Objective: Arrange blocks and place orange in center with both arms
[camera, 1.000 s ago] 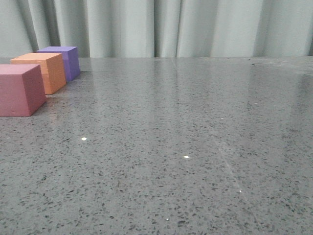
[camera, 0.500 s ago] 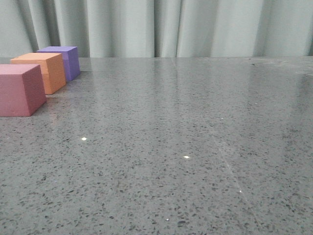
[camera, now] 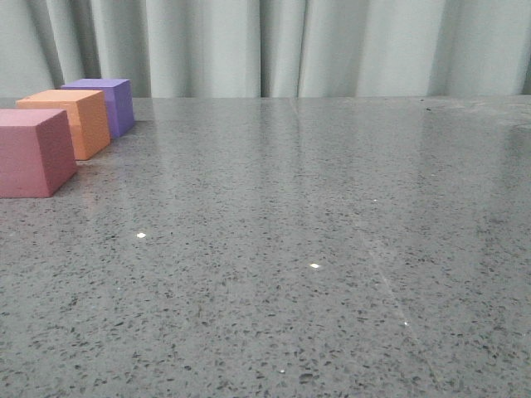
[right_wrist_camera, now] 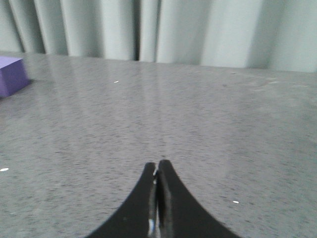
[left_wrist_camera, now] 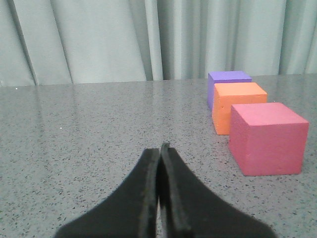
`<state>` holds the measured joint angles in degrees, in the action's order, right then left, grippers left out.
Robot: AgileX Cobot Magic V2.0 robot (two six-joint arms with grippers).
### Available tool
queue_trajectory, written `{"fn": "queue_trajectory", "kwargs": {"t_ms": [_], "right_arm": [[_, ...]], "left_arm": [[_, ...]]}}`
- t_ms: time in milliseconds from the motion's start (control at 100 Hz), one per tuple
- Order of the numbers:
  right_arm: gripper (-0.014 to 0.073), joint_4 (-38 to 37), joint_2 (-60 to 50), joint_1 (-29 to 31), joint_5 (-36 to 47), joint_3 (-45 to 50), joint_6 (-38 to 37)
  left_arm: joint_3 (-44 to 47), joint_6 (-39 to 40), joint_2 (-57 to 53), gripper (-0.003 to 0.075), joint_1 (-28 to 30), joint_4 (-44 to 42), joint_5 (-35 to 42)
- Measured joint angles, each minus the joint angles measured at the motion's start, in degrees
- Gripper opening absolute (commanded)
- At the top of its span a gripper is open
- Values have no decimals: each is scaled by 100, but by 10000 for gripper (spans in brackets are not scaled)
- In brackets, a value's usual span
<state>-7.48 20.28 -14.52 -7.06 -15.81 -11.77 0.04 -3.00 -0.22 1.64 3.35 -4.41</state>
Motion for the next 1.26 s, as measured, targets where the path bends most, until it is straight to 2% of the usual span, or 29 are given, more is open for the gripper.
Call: {"fn": "queue_trajectory", "kwargs": {"t_ms": [180, 490, 1260], "right_arm": [[-120, 35, -646, 658, 401, 693, 74], [-120, 208, -1817, 1267, 537, 1581, 100], [-120, 220, -2085, 1364, 489, 1735, 120]], "left_arm": [[0, 0, 0, -19, 0, 0, 0], [0, 0, 0, -19, 0, 9, 0], [0, 0, 0, -19, 0, 9, 0]]}}
